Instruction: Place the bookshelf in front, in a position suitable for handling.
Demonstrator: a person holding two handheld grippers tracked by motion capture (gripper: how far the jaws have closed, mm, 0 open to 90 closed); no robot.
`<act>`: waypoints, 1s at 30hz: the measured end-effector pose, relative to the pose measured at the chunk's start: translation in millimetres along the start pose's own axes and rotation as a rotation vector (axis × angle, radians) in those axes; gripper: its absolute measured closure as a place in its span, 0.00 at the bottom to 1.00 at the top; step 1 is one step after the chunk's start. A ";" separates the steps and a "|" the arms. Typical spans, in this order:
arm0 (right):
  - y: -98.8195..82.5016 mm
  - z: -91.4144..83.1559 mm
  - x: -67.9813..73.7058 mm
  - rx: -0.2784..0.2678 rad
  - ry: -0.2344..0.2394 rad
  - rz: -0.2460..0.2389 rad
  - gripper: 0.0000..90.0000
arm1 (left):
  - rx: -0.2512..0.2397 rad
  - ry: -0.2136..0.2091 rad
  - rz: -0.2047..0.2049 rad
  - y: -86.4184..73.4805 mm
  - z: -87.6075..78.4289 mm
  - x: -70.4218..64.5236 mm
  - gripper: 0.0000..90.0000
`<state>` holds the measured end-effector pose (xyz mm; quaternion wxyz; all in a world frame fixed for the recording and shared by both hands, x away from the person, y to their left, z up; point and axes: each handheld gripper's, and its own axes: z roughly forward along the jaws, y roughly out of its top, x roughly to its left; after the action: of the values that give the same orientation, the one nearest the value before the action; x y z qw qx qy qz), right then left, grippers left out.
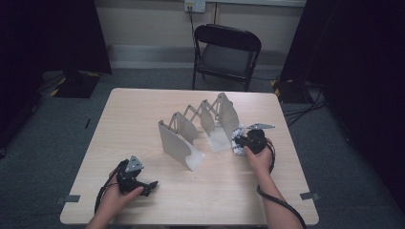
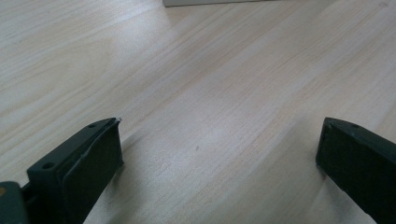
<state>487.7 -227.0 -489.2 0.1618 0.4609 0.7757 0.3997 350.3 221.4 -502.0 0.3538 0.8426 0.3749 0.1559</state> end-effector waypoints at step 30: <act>99.8 -62.0 15.7 -0.098 -0.034 -0.109 0.87 | 0.000 -0.002 0.000 0.0 0.1 0.1 0.00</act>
<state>499.6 -217.4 -371.6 0.2191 0.4161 0.7762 0.4199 350.4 221.4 -502.0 0.3541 0.8427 0.3748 0.1550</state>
